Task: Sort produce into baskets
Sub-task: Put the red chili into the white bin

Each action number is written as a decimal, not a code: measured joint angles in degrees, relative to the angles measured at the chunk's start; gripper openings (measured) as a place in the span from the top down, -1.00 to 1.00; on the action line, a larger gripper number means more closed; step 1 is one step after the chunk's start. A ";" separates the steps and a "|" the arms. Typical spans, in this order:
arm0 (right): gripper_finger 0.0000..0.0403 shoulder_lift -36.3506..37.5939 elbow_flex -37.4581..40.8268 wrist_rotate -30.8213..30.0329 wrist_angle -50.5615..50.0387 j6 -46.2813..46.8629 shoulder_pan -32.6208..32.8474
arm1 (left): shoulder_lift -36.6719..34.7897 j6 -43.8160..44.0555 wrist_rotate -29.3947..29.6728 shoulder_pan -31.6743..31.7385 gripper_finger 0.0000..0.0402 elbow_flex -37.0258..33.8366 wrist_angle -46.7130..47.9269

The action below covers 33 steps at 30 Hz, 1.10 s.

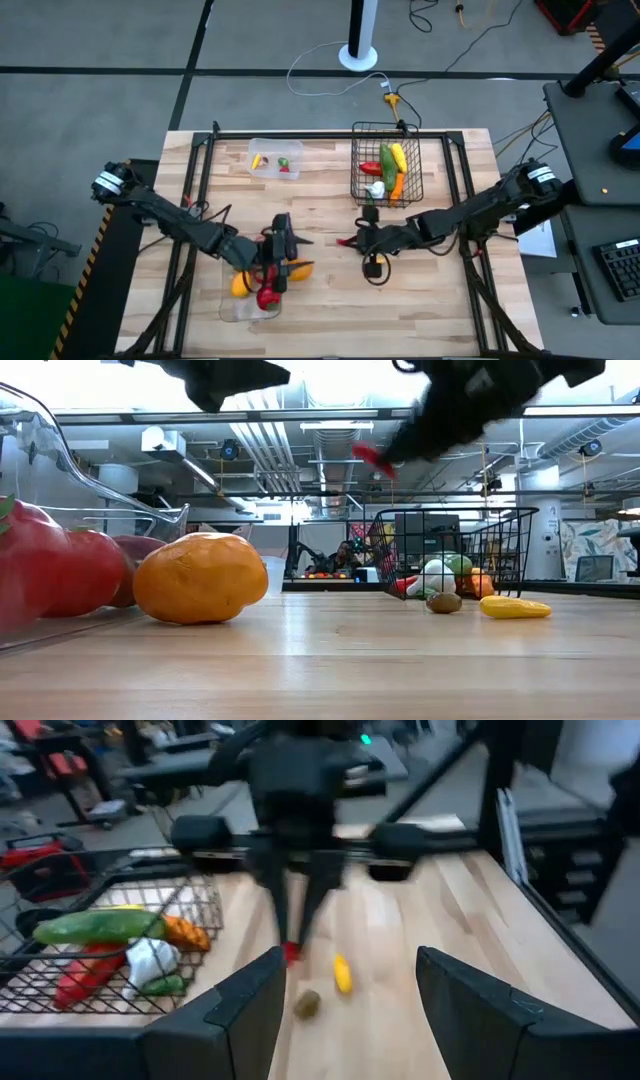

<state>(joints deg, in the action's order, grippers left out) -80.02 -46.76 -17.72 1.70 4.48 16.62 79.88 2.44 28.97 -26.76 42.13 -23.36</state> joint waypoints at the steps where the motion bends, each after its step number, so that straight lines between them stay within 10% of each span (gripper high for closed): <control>1: 0.93 -0.34 0.00 0.69 3.51 -2.11 0.00 | 0.00 0.08 0.00 0.55 -0.03 -0.93 -2.06; 12: 0.94 -3.12 -0.87 4.26 25.81 -17.60 -0.04 | 0.02 -0.79 -3.08 3.05 -0.03 -4.43 -11.77; 33: 0.94 -4.36 -4.00 5.79 26.95 -22.73 -0.04 | 5.01 -9.67 -7.56 4.52 0.22 -0.31 -20.43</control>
<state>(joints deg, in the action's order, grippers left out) -84.38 -50.76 -11.94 28.64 -18.25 16.58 84.88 -7.22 21.41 -22.24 41.82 -43.79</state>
